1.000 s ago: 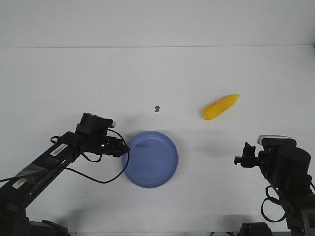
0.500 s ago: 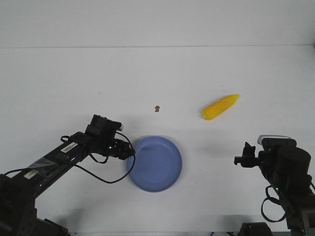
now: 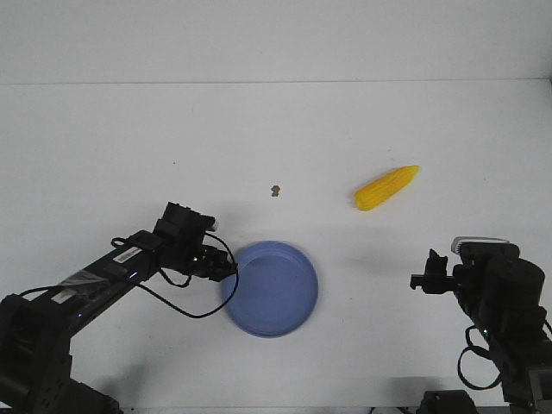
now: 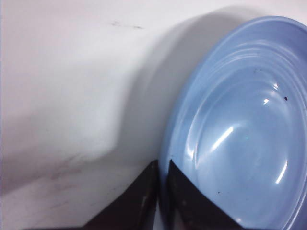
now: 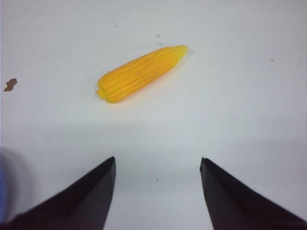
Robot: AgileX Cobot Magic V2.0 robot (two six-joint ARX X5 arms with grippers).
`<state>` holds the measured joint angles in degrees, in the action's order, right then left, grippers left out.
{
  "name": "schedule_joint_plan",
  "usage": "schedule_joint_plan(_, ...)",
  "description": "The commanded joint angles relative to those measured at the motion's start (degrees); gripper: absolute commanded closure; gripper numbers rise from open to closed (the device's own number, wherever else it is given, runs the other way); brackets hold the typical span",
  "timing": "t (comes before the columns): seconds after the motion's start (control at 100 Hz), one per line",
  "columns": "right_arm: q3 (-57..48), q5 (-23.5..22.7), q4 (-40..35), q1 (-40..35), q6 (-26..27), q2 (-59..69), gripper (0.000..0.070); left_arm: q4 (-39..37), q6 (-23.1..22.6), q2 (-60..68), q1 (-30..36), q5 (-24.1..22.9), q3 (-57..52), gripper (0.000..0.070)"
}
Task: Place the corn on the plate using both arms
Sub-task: 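Release the plate and pull the left gripper back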
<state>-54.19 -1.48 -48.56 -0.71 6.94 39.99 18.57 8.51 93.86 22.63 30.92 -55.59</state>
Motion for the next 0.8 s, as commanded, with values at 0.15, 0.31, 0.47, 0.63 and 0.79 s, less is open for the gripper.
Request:
schedule_joint_plan(0.15,-0.9,0.0,0.6,-0.1,0.4,0.2,0.0327,0.1,0.1,1.3,0.3,0.3,-0.6,0.0436)
schedule_joint_plan(0.31,-0.9,0.0,0.6,-0.1,0.4,0.2,0.0327,0.2,0.2,1.3,0.3,0.3,-0.6,0.0273)
schedule_joint_plan(0.47,-0.9,0.0,0.5,-0.1,0.4,0.2,0.0327,0.2,0.0,0.5,-0.2,0.4,-0.7,0.0168)
schedule_joint_plan(0.63,-0.9,0.0,0.5,-0.1,0.4,0.2,0.0327,-0.6,-0.2,-3.1,-1.4,0.3,-0.9,0.0097)
schedule_joint_plan(0.79,-0.9,0.0,0.6,-0.1,0.4,0.2,0.0327,-0.1,-2.7,-10.3,-4.3,-1.1,-1.0,0.0098)
